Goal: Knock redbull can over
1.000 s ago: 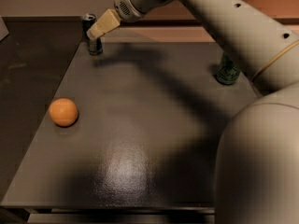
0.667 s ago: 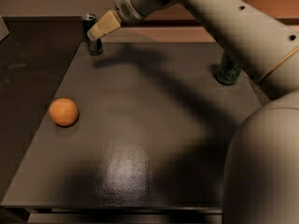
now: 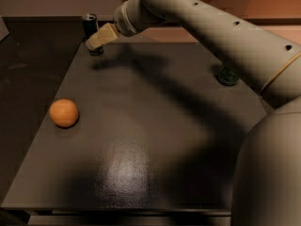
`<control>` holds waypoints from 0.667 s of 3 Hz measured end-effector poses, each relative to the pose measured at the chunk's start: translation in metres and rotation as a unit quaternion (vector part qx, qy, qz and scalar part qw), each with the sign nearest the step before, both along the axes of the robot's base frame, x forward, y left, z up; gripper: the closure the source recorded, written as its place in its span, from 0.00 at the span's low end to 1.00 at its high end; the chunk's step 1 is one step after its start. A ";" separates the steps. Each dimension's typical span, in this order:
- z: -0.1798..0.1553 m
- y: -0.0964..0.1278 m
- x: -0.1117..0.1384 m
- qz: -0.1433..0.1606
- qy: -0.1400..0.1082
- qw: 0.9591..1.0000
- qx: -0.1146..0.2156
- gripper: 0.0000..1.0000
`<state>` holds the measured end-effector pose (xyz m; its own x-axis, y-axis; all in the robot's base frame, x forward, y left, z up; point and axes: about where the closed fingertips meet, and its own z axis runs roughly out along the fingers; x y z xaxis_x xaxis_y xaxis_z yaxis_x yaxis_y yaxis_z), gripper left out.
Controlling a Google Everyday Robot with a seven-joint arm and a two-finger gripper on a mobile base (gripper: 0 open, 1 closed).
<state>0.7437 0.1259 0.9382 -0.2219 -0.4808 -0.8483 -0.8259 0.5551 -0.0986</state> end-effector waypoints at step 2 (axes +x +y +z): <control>-0.017 0.024 0.029 0.016 0.011 0.999 0.029 0.00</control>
Offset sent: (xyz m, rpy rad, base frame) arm 0.0510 0.0343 -0.0160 0.0969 0.0279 0.0433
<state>0.7730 0.1502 0.9209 -0.2250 -0.4383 -0.8702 -0.8453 0.5320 -0.0494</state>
